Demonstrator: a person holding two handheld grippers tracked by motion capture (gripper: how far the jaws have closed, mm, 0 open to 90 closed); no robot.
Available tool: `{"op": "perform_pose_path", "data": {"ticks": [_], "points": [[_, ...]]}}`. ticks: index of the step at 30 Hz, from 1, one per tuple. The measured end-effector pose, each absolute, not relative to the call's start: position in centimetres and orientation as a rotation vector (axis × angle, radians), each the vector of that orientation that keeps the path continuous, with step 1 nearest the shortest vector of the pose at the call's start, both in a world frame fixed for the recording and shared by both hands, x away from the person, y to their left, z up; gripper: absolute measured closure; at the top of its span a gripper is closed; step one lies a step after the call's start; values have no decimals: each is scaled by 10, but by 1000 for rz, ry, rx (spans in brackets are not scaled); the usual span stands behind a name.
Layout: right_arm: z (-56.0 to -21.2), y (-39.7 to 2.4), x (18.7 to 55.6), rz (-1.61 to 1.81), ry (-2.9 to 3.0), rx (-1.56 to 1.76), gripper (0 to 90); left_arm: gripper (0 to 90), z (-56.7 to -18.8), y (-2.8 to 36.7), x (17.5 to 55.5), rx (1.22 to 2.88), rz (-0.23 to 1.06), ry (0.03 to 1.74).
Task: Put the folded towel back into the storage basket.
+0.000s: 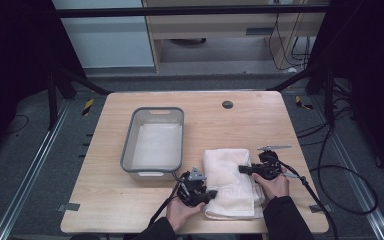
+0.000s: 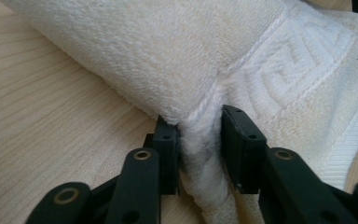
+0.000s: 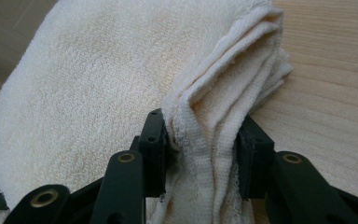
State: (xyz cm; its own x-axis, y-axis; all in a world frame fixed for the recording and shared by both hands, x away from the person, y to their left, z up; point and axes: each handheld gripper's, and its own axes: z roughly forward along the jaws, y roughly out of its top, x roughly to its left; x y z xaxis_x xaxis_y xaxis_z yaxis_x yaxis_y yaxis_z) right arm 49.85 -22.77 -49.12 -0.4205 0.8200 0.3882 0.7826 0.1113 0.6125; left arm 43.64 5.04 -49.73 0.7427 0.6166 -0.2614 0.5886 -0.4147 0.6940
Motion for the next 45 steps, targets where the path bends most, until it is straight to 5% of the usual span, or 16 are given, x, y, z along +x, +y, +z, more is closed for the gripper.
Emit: {"op": "perform_pose_path", "data": {"ticks": [45], "points": [[-407, -230, 460, 1468, 2105, 1369, 649, 751, -434, 73, 420, 1952, 162, 752]]}}
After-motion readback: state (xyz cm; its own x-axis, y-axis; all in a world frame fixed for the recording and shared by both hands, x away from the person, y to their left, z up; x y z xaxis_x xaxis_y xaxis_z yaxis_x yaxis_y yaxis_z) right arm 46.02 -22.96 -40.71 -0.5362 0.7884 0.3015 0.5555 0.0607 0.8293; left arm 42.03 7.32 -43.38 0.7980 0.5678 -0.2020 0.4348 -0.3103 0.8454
